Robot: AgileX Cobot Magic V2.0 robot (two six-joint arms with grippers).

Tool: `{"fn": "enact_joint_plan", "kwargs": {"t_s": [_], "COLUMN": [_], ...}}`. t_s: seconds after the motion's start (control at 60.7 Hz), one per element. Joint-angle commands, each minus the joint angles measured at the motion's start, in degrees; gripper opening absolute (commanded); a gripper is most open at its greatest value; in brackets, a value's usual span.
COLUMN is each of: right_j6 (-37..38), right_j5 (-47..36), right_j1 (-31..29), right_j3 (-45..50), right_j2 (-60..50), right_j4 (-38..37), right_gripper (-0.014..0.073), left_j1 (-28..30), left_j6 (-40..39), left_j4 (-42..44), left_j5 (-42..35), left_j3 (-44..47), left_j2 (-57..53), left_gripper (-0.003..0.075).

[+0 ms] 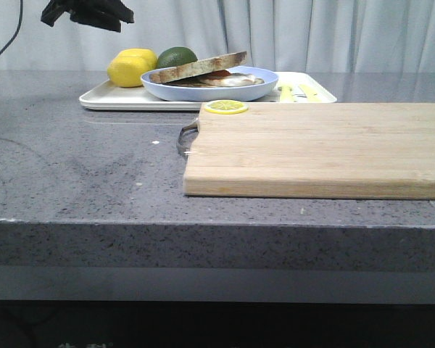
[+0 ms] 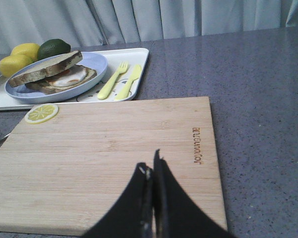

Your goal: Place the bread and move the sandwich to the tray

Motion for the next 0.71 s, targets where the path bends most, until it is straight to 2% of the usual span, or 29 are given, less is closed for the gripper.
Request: {"fn": "enact_joint_plan", "kwargs": {"t_s": [0.0, 0.231, 0.379, 0.494, 0.692], "right_j6": [0.0, 0.0, 0.0, 0.0, 0.0], "right_j5": [-4.3, -4.3, -4.3, -4.3, -4.3], "right_j1": [-0.3, -0.3, -0.3, -0.3, -0.3], "right_j3": [-1.5, -1.5, -1.5, -1.5, -1.5], "right_j2": [0.5, 0.5, 0.5, 0.5, 0.5], "right_j4": [0.2, 0.2, 0.2, 0.2, 0.2], "right_gripper": [-0.006, -0.006, -0.006, -0.006, -0.006], "left_j1": [-0.2, -0.2, -0.2, -1.3, -3.5], "left_j6": [-2.9, -4.9, -7.0, -7.1, -5.8], "left_j4": [-4.2, -3.9, 0.4, 5.9, 25.2], "left_j5": [0.0, 0.0, 0.1, 0.1, 0.1], "left_j3": [-2.3, -2.6, -0.4, 9.3, 34.8], "left_j2": [-4.7, -8.3, -12.5, -19.0, -32.3], "left_gripper": [-0.0019, -0.002, -0.002, -0.002, -0.002]}}
